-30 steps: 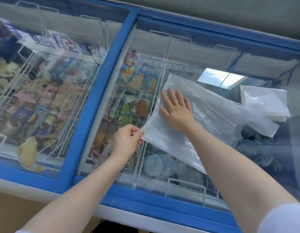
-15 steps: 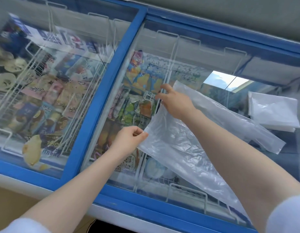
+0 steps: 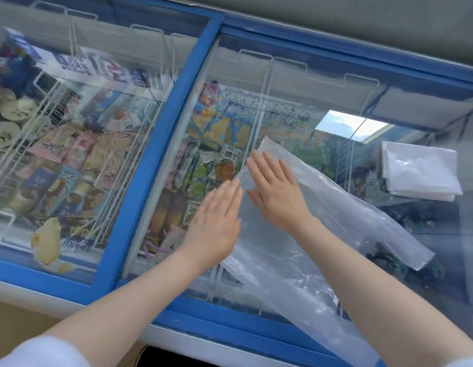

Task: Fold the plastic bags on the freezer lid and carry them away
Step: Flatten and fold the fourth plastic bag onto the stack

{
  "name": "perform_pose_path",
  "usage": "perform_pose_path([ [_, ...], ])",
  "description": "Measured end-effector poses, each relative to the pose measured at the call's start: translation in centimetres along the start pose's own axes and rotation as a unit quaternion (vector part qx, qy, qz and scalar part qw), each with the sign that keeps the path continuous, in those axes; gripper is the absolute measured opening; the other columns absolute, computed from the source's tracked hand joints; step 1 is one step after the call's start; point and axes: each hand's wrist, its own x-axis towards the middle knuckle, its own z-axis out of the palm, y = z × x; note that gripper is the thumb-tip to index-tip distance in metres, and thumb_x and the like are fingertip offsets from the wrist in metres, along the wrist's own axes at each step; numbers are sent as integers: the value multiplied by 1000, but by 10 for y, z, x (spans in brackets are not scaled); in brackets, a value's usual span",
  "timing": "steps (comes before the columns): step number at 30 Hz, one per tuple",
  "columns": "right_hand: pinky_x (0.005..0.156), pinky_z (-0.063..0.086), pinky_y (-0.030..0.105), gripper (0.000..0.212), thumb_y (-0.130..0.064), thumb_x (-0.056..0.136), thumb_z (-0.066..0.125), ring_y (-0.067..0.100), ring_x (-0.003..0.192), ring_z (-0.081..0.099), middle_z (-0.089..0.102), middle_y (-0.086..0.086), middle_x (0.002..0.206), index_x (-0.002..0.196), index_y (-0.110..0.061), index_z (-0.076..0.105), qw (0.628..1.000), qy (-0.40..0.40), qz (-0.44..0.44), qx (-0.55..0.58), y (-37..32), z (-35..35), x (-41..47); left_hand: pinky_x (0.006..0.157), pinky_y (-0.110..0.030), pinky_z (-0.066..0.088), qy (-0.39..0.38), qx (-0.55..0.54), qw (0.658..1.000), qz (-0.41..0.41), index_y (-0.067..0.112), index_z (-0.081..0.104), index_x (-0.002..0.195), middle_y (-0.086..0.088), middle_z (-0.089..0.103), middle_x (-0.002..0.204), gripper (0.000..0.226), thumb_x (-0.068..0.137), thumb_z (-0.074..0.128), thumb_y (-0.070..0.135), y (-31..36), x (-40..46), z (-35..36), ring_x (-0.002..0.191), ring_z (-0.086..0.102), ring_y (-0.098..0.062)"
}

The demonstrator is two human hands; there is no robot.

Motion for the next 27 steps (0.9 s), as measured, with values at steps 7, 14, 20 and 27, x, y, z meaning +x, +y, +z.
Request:
perform_pose_path([
  [7, 112, -9, 32, 67, -52, 89, 8, 19, 144, 12, 13, -1, 157, 149, -22, 17, 992, -122, 3, -31, 37, 12, -2, 113, -44, 3, -142, 59, 986, 62, 7, 7, 148, -18, 4, 154, 103, 77, 8, 81, -2, -4, 43, 142, 2, -31],
  [14, 112, -15, 32, 65, -51, 91, 1, 14, 145, -2, 2, -3, 158, 150, -25, 6, 971, -118, 182, -102, 120, -12, -29, 112, -44, -17, -166, 85, 982, 18, 14, -35, 137, -14, -40, 144, 124, 54, 9, 94, 5, 1, 42, 134, -36, -29],
  [20, 107, 26, 45, 47, -26, 92, 34, 33, 125, 49, 52, 17, 135, 127, -1, 52, 977, 71, 178, -90, 71, -30, -71, 112, -37, -14, -117, 30, 991, 52, 6, -11, 145, -6, -25, 150, 95, 81, 13, 72, 40, 40, 26, 142, -15, -27],
  [27, 82, 41, 46, 31, -17, 79, 70, 41, 95, 54, 60, 19, 103, 106, -3, 63, 930, 54, 362, -19, 95, -35, -102, 114, -37, 2, -101, 32, 981, 163, 10, 21, 146, -11, 17, 154, 53, 99, 35, 29, 64, 147, 35, 141, 16, -26],
])
